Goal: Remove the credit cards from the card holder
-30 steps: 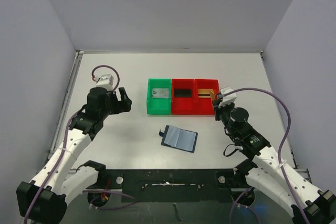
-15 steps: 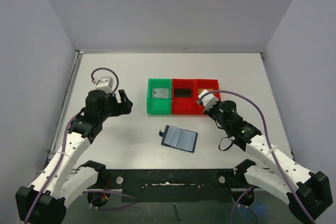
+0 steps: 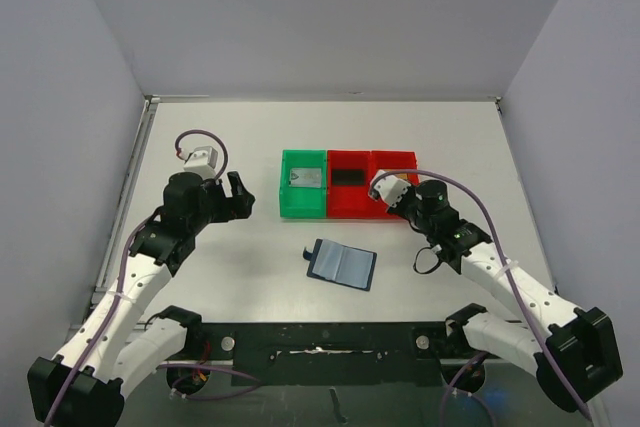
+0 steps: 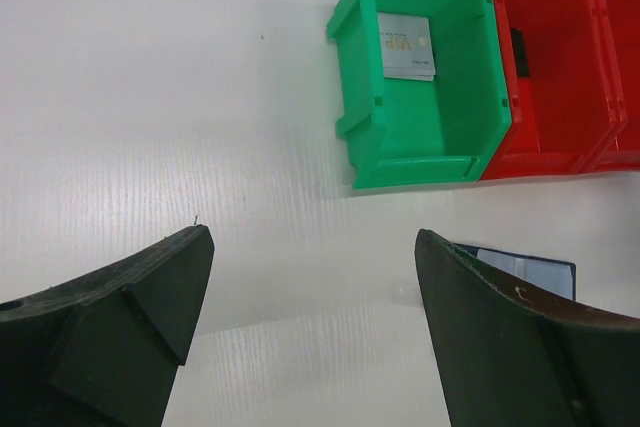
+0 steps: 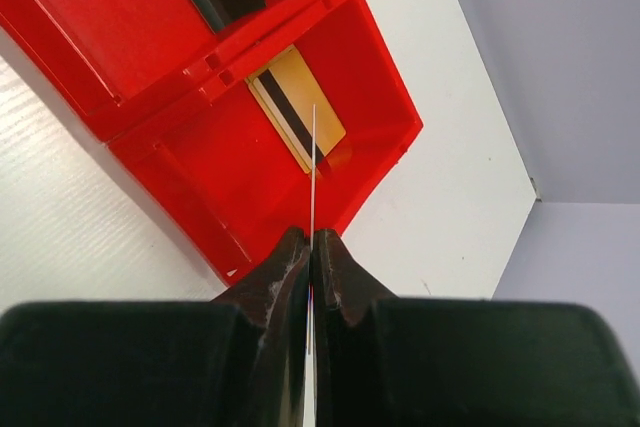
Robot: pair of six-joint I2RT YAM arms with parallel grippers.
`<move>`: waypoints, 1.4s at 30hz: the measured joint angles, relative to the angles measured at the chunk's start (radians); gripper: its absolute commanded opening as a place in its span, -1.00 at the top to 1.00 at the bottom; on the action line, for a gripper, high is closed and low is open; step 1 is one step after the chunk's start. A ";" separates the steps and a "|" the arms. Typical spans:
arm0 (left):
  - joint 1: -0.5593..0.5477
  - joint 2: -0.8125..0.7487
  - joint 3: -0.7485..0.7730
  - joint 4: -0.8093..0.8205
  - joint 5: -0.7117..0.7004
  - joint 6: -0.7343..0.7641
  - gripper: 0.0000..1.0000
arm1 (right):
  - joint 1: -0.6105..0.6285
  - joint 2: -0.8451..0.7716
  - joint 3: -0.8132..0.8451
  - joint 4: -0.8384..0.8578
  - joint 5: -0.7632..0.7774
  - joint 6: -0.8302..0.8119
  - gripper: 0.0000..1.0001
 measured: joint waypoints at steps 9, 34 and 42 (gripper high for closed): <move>0.000 -0.016 0.000 -0.001 -0.006 0.002 -0.63 | -0.125 0.098 0.059 0.018 -0.180 -0.055 1.00; -0.031 -0.039 -0.013 0.000 -0.007 0.019 -0.63 | -0.227 0.530 0.333 -0.026 -0.315 -0.270 1.00; -0.049 -0.050 -0.013 0.000 -0.009 0.020 -0.63 | -0.227 0.696 0.407 -0.033 -0.309 -0.352 1.00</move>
